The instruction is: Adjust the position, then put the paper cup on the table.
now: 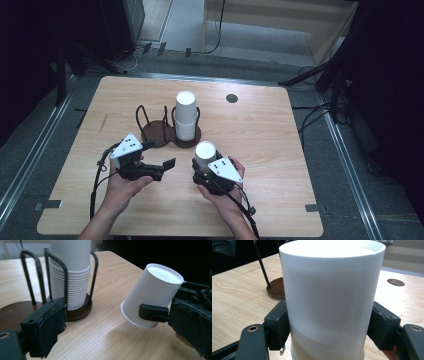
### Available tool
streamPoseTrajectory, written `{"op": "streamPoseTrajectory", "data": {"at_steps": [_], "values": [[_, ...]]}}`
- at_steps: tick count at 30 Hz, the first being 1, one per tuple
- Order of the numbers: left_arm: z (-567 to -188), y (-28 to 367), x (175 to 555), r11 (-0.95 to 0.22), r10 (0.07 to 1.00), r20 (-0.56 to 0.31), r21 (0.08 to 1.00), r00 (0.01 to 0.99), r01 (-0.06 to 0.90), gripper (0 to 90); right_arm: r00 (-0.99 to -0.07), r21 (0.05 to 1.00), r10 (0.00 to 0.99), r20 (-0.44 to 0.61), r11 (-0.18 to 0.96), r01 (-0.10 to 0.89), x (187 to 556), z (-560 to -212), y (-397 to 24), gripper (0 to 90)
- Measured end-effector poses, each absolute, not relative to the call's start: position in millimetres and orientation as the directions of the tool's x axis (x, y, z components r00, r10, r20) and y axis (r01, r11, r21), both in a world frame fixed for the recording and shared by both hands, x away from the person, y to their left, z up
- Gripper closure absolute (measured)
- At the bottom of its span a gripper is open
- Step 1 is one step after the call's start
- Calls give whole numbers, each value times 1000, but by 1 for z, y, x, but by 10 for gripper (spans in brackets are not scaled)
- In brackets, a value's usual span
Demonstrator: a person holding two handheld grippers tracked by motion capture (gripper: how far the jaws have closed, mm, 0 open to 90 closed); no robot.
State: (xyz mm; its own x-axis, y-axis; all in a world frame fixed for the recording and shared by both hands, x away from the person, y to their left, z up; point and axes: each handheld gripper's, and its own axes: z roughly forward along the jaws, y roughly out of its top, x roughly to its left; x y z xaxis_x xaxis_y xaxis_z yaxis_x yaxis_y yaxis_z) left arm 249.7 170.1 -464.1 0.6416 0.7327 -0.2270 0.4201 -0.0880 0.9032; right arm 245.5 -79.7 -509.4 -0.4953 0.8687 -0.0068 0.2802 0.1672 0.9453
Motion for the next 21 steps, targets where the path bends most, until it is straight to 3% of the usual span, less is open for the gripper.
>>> {"op": "streamPoseTrajectory", "data": {"at_steps": [16,21], "values": [[-464,158,247,-107,685,-242,900,687,424,70,-527,937,847,-72,238,254,237,-516,-61,277],[-464,153,246,-133,669,-236,895,705,425,123,-541,939,837,-85,249,238,234,-515,-55,277]]}}
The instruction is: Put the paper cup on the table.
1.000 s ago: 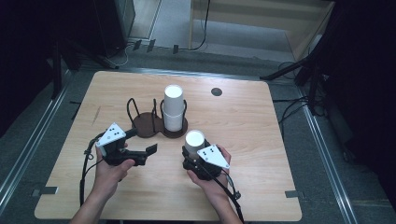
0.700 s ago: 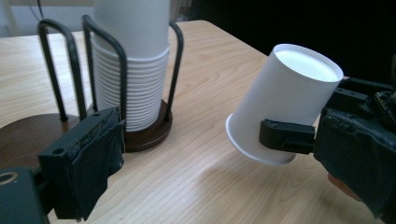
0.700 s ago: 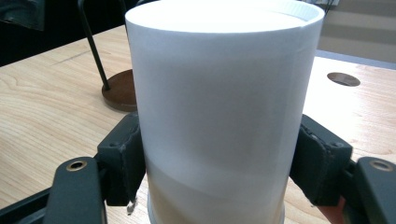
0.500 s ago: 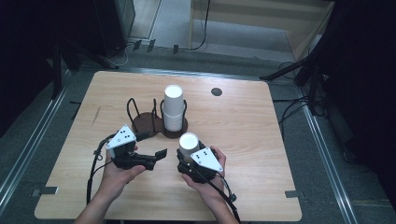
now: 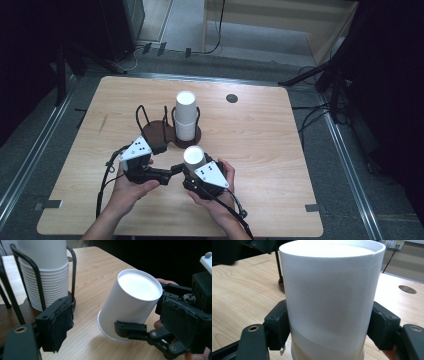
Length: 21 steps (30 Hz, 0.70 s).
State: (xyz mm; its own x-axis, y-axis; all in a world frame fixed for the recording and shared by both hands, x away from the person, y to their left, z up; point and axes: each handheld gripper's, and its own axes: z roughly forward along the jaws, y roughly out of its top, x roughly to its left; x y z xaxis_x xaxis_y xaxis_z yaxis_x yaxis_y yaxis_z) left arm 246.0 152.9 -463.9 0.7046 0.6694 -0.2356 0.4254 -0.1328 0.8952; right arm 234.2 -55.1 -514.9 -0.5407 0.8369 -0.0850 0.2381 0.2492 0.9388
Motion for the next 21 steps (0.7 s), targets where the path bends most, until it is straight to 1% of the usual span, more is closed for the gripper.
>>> {"op": "streamPoseTrajectory", "data": {"at_steps": [7,16,21], "values": [[-465,146,245,-167,652,-227,888,723,430,144,-556,935,824,-109,275,224,231,-518,-51,278],[-468,137,243,-229,644,-181,881,743,413,160,-585,935,803,-117,287,208,227,-516,-46,280],[-468,134,241,-255,647,-145,884,749,392,238,-607,933,787,-110,292,210,226,-516,-43,280]]}}
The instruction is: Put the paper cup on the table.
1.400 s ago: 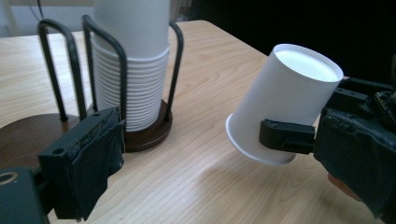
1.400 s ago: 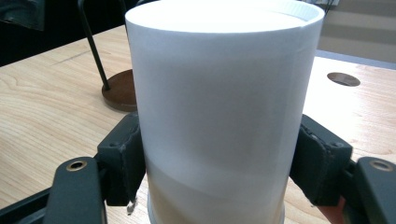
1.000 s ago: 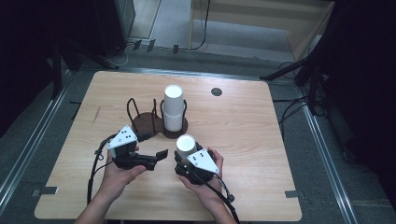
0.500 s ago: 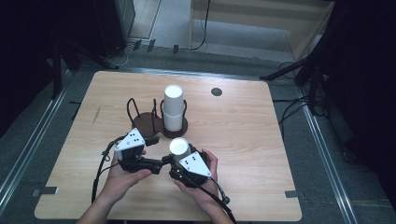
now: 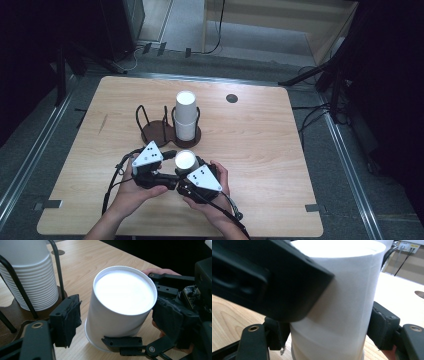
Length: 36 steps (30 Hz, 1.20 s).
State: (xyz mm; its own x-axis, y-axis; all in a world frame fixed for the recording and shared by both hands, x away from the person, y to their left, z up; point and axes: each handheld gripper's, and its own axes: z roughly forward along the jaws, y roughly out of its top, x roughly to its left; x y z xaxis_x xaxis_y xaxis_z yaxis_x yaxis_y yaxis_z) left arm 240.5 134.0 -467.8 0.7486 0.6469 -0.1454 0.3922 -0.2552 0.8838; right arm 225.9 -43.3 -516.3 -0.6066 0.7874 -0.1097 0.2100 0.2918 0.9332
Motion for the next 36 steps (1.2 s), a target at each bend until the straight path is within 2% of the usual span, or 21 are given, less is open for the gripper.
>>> {"op": "streamPoseTrajectory", "data": {"at_steps": [6,9,15,20,25,35,36], "values": [[-467,131,239,-282,664,-114,877,739,389,259,-618,931,776,-128,308,194,224,-517,-41,279],[-467,131,238,-289,660,-106,878,744,381,321,-623,930,771,-133,315,191,223,-517,-40,279],[-467,131,238,-293,654,-99,881,750,372,335,-624,929,769,-138,319,187,223,-517,-40,274],[-466,135,239,-267,647,-133,882,751,387,360,-630,932,765,-134,312,182,224,-516,-41,243],[-464,143,242,-221,632,-188,886,752,407,369,-634,925,762,-130,324,200,225,-518,-41,160],[-462,146,244,-223,628,-198,881,753,418,363,-630,914,753,-190,370,166,223,-522,-39,226],[-461,147,244,-234,625,-199,875,755,424,350,-628,911,750,-208,382,155,223,-522,-38,254]]}}
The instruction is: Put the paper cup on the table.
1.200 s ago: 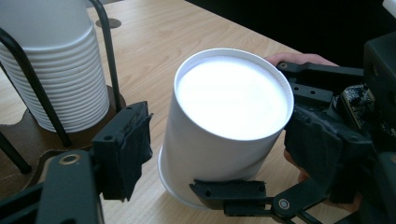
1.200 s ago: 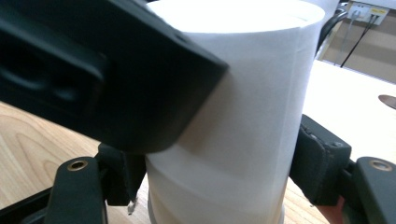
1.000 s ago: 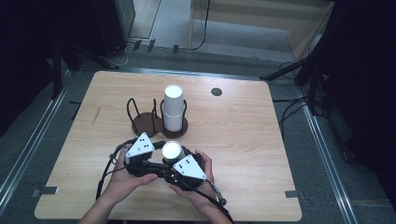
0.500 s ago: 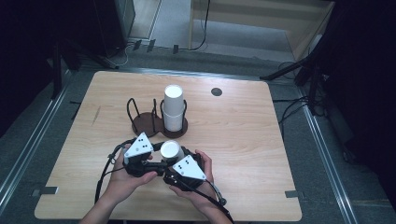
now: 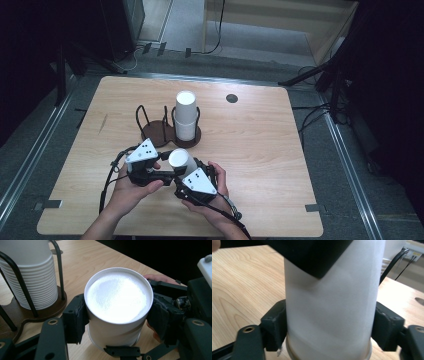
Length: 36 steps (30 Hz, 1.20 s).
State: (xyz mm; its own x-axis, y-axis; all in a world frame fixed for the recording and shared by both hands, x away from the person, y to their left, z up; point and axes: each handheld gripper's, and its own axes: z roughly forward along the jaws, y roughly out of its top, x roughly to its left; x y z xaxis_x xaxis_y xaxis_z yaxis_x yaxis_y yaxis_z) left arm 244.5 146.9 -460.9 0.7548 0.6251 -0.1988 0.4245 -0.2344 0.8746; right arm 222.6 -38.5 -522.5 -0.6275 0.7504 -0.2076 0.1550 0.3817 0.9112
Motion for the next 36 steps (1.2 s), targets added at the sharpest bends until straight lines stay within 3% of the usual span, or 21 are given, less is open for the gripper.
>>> {"op": "streamPoseTrajectory", "data": {"at_steps": [11,25,36], "values": [[-456,152,251,-259,611,-291,805,736,533,273,-609,873,707,-360,485,46,217,-524,-36,290],[-460,150,255,-296,608,-322,756,726,583,286,-591,811,636,-497,583,-55,210,-531,-30,285],[-461,154,257,-287,602,-316,772,733,568,342,-592,818,646,-481,575,-37,213,-528,-32,143]]}}
